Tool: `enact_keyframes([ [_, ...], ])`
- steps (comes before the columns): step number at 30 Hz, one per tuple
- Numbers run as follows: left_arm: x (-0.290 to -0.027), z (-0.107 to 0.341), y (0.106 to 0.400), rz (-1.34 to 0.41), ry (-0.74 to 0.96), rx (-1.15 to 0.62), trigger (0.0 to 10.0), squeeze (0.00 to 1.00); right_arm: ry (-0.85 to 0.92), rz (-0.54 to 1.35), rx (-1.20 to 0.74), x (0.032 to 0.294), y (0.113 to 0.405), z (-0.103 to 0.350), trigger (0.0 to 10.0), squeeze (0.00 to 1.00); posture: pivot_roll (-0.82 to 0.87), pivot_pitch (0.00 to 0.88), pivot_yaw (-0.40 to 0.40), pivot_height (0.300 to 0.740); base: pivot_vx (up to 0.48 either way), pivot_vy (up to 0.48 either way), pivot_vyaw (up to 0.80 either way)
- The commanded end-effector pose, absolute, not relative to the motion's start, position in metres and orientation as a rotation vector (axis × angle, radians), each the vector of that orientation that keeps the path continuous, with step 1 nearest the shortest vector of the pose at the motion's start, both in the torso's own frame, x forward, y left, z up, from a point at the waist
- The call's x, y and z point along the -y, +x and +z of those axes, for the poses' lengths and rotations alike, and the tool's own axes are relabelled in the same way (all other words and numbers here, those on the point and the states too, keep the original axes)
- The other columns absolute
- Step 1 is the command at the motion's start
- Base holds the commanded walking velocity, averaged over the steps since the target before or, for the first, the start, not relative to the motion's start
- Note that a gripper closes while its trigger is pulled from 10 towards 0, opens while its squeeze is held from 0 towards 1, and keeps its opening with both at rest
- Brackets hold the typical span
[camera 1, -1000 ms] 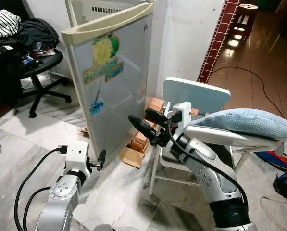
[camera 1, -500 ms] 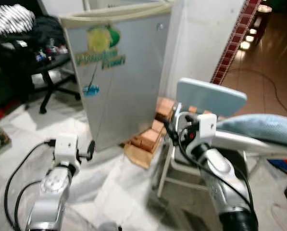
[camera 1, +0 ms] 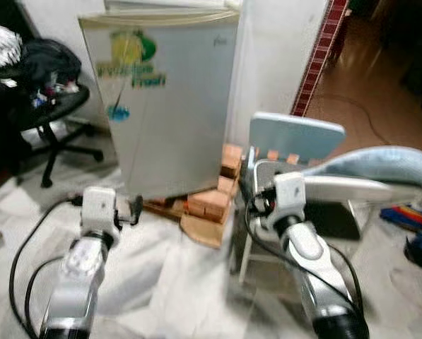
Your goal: Restocking fridge
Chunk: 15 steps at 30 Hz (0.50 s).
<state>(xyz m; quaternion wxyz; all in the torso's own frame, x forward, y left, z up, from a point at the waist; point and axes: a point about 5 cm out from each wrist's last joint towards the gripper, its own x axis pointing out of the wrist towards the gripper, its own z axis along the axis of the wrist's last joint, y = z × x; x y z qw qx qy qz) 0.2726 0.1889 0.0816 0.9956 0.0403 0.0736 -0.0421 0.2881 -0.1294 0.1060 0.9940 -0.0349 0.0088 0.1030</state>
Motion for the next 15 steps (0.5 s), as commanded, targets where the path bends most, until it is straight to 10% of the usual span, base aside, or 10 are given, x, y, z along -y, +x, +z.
enact_keyframes([
  [1, -0.186, 0.078, 0.274, -0.099, 0.073, -0.16, 10.0, 0.0, -0.065, 0.166, -0.048, 0.14, 0.287, 0.098, 10.0, 0.0, 0.05, 0.004, 0.0, 0.74, 0.0, 0.48, 0.0],
  [15, -0.181, 0.094, 0.293, -0.112, 0.086, -0.117, 10.0, 0.0, -0.032, 0.159, -0.034, 0.138, 0.293, 0.099, 10.0, 0.0, 0.04, 0.016, 0.016, 0.74, 0.0, 0.48, -0.63],
])
